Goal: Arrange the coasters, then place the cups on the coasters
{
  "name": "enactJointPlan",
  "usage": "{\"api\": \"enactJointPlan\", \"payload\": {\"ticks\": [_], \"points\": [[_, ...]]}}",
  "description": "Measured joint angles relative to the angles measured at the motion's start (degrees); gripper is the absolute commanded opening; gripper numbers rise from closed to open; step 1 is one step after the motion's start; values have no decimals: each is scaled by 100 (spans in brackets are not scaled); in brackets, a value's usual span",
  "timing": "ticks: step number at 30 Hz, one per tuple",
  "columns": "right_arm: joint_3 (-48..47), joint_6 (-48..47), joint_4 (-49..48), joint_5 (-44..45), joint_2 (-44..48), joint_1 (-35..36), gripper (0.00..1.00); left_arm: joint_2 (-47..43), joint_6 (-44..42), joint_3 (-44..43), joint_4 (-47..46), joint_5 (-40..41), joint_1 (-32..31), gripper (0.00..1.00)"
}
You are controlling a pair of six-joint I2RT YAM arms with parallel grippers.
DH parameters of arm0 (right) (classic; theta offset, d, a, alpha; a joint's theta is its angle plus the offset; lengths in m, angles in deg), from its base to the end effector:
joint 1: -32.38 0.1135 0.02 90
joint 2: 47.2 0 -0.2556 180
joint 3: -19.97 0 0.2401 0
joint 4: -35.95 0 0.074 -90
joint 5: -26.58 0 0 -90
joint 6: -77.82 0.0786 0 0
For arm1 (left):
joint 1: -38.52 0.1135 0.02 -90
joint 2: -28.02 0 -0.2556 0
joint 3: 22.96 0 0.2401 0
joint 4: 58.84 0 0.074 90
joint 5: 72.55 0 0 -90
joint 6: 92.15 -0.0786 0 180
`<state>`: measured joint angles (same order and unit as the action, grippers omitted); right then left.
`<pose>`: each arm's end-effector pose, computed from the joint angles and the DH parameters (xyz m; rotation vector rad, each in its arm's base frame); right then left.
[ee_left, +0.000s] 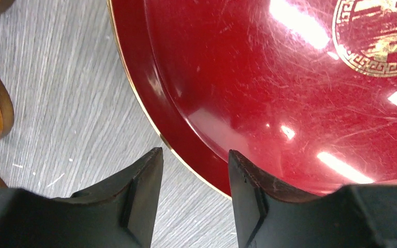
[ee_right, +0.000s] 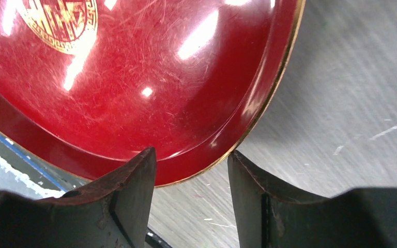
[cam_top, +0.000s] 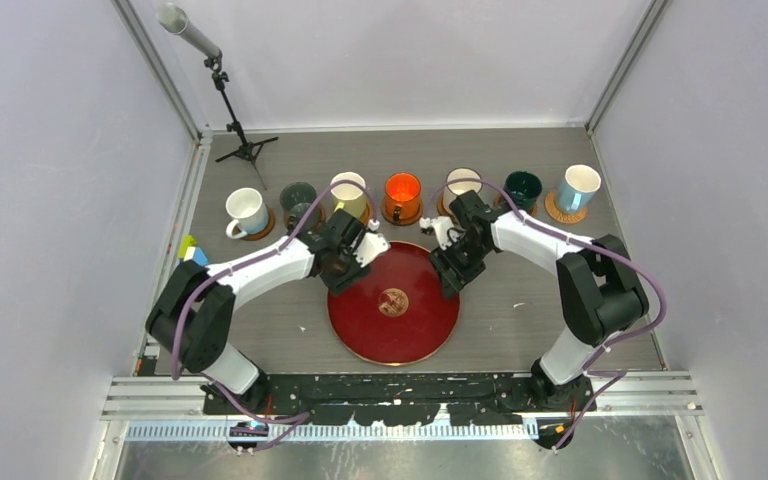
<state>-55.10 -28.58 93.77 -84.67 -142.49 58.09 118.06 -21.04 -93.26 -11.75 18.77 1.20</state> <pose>0.2574 0.1555 0.1410 -1.0993 2.6964 0.5691 0.2446 -0.1842 0.1477 1.2842 2.4184 -0.0588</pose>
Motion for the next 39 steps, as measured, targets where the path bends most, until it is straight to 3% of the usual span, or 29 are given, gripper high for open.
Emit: {"api": "enactJointPlan", "payload": {"ticks": [10,11,12,13,20,26,30,33,39], "points": [[37,286,219,-52,225,203,70,-651,-68,245,247,160,7,78],[-50,286,304,-44,291,188,71,-717,-42,190,308,146,9,82],[-192,284,398,-42,363,173,71,-776,2,81,411,114,24,98],[-358,284,479,-44,428,146,72,-826,61,-76,520,44,52,99],[-1598,348,643,-2,874,-170,81,-1132,680,-1740,1064,-616,603,100],[-2452,680,603,76,1038,-748,82,-573,1344,-3895,1722,-1322,1943,100],[-2848,896,535,57,1038,-1587,82,280,1580,-5176,2380,-1572,2868,100],[-2859,927,503,70,1034,-2140,82,669,1593,-5346,2745,-1591,3368,100],[-2411,920,505,109,1027,-2887,82,680,1591,-4454,2940,-1475,4054,100]]}}
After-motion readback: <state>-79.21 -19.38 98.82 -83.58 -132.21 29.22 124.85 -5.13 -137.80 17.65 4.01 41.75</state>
